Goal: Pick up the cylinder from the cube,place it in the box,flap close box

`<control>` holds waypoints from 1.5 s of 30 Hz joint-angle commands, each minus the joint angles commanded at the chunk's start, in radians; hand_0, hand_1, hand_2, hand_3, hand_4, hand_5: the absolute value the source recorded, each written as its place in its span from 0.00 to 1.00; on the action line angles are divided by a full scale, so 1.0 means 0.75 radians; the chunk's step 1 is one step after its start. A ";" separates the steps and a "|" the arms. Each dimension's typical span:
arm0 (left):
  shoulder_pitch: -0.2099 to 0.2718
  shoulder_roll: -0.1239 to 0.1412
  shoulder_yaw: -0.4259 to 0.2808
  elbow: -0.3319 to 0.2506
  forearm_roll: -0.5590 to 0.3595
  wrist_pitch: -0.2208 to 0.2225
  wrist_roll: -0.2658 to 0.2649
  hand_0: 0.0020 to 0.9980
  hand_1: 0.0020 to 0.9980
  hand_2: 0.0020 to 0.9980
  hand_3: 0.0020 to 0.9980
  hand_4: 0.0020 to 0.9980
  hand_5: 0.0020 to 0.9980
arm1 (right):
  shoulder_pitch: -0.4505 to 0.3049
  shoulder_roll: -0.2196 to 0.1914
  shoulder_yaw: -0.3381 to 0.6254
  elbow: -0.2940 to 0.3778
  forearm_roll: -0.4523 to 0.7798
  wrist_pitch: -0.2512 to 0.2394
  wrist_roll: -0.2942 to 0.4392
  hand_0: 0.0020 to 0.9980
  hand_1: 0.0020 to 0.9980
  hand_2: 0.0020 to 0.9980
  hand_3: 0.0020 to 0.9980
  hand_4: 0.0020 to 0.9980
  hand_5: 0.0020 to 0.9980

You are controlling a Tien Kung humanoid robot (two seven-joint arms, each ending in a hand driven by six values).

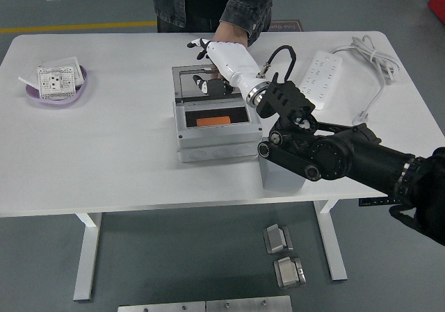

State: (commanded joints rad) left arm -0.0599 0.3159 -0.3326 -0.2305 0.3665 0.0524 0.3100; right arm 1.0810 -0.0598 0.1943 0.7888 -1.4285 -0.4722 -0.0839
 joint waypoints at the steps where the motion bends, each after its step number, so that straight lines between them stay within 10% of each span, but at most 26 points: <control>1: -0.001 0.001 0.001 0.000 0.000 0.000 0.000 0.73 0.74 0.71 0.82 0.72 0.41 | 0.014 0.007 -0.017 -0.029 0.032 0.007 0.004 0.72 0.69 0.70 0.83 0.66 0.17; 17: -0.022 0.008 -0.009 -0.007 0.024 -0.002 0.001 0.73 0.74 0.71 0.82 0.72 0.41 | 0.061 0.061 -0.175 -0.227 0.321 0.041 0.046 0.74 0.70 0.72 0.84 0.68 0.20; 45: 0.002 -0.006 -0.053 -0.005 0.035 -0.001 0.000 0.73 0.74 0.70 0.82 0.72 0.41 | -0.188 -0.197 -0.013 0.360 -0.163 0.042 -0.094 0.73 0.69 0.74 0.85 0.70 0.26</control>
State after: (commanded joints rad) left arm -0.0580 0.3114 -0.3725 -0.2341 0.3929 0.0512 0.3099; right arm 0.9403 -0.2075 0.1847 1.0584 -1.5504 -0.4405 -0.1545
